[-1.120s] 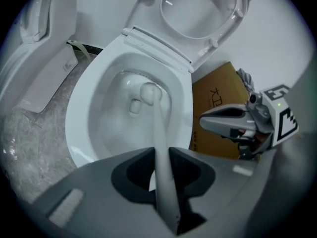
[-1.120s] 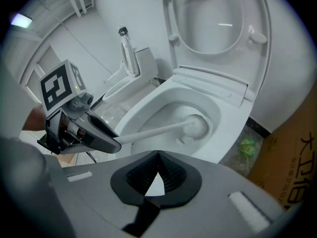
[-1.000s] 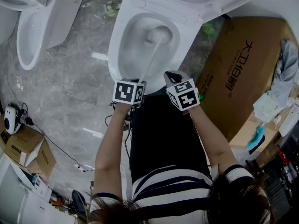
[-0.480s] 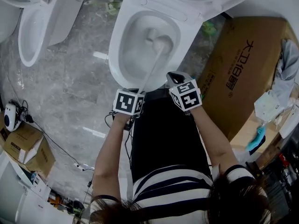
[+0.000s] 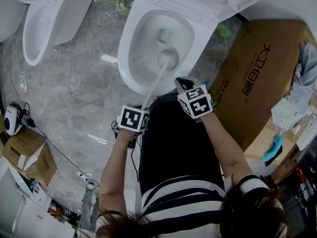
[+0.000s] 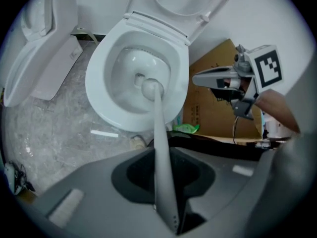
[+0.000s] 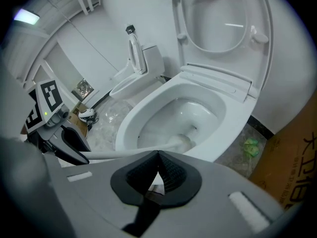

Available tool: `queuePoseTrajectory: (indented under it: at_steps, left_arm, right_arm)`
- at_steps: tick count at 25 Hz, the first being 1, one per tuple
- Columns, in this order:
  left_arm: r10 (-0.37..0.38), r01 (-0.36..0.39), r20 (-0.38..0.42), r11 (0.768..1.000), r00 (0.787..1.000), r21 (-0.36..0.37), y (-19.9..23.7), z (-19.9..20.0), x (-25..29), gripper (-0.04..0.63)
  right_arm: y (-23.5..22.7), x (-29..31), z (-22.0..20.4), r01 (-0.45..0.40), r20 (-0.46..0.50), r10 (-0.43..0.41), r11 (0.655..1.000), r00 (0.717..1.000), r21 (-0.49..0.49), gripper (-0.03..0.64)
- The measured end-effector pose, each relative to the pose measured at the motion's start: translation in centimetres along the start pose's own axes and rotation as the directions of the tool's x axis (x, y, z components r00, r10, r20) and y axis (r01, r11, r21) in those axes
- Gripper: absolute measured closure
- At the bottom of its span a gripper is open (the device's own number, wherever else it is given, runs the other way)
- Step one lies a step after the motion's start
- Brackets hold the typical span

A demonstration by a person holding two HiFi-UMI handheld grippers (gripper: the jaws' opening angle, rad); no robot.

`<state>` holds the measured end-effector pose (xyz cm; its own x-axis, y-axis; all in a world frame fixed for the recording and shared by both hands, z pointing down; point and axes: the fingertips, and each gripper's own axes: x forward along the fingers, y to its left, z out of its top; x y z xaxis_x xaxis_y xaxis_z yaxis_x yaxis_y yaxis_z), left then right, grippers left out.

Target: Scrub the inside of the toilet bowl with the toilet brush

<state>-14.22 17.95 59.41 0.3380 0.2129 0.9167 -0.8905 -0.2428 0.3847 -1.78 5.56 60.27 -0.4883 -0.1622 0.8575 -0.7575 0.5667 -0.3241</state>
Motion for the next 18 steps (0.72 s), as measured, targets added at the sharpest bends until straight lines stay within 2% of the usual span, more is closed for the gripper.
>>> queuePoseTrajectory:
  at_steps: [6,10,18]
  left_arm:
    - [0.038,-0.04,-0.022,0.996,0.999,-0.074,1.4,-2.0,-0.8,0.595]
    - [0.089,-0.091,-0.03,0.99,0.996,-0.108,3.0,-2.7,-1.6,0.595]
    - [0.197,-0.199,-0.032,0.974,0.98,-0.105,5.4,-2.1,-2.4,0.595]
  right_arm:
    - [0.5,0.0,-0.8,-0.014,-0.005,0.014,1.0,1.0,-0.017,0.621]
    - [0.8,-0.1,-1.3,-0.022,-0.002,0.022,0.999,1.0,-0.023,0.621]
    - [0.3,-0.4,-1.8,-0.021,0.004,0.021,1.0,1.0,-0.023,0.621]
